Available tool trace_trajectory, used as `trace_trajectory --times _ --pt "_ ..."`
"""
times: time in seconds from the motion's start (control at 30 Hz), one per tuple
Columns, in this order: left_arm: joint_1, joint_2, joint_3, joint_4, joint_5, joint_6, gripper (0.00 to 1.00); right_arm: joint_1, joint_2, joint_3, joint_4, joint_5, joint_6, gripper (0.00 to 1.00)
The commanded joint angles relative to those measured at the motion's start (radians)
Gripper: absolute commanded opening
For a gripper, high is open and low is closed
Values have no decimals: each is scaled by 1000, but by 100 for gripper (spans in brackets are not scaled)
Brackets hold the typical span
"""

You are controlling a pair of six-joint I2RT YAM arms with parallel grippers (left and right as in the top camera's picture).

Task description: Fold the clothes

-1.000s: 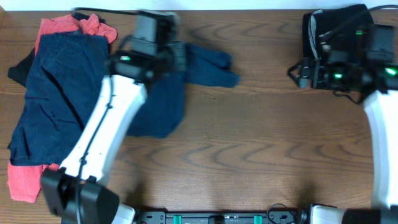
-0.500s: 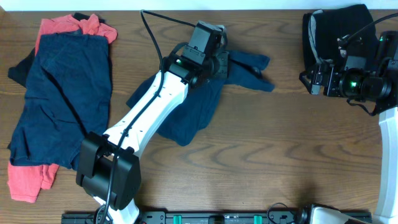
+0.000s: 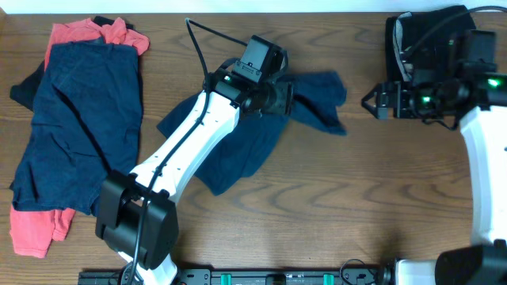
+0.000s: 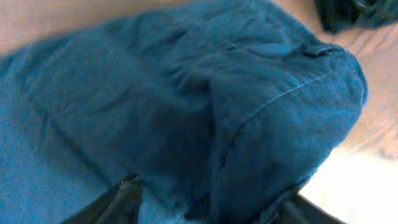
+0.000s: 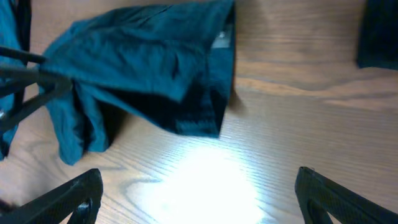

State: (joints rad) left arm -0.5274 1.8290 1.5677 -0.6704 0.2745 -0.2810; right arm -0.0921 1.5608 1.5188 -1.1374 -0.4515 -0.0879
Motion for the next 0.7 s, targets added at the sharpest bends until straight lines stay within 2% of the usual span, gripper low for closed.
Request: trace_trajectory --times 0.0,0.23,0.43,0.67 --pt "0 -52 19 -81 6 92 65 46 46 4 17 -34 -8 99" --pt "2 -52 19 -292 -17 248 73 131 150 4 64 -35 67 99" --pt "20 -52 19 -420 -58 279 73 190 237 4 29 7 77 97" --pt "29 -52 -11 -568 -78 319 72 204 272 -26 11 145 179 98"
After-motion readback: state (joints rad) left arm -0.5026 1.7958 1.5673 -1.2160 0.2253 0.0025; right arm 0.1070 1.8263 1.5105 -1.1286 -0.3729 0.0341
